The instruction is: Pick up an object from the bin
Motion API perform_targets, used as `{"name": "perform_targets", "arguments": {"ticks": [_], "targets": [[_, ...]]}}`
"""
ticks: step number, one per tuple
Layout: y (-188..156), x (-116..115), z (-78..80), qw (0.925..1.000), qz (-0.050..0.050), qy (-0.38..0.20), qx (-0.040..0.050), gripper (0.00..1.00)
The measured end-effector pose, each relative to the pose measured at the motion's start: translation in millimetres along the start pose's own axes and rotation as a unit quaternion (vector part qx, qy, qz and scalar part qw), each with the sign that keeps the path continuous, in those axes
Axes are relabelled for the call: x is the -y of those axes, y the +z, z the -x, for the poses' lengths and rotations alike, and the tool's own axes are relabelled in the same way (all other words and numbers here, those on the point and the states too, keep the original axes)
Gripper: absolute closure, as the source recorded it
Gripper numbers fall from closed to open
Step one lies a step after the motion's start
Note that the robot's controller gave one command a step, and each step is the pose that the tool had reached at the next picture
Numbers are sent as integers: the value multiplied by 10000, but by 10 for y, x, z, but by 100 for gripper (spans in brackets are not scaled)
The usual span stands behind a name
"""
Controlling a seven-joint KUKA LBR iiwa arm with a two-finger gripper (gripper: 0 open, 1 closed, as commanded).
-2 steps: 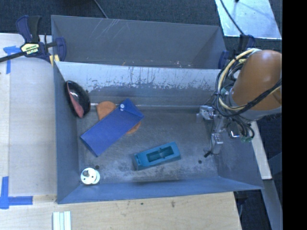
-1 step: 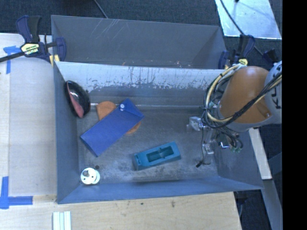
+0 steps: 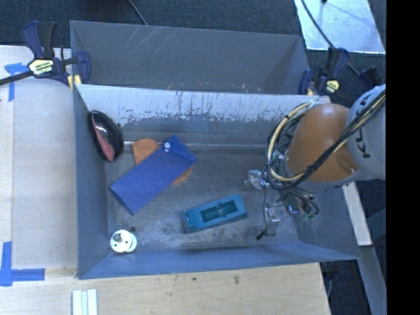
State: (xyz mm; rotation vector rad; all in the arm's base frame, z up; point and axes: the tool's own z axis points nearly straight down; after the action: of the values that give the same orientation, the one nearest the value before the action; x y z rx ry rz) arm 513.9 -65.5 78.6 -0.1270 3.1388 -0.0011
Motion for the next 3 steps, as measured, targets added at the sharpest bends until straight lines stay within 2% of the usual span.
{"name": "perform_targets", "arguments": {"ticks": [1, 2, 3], "targets": [[75, -713, 87, 9992, 15, -388, 16, 100], [75, -713, 87, 9992, 15, -390, 16, 100], [-400, -556, 171, 9993, 10, -373, -42, 100]]}}
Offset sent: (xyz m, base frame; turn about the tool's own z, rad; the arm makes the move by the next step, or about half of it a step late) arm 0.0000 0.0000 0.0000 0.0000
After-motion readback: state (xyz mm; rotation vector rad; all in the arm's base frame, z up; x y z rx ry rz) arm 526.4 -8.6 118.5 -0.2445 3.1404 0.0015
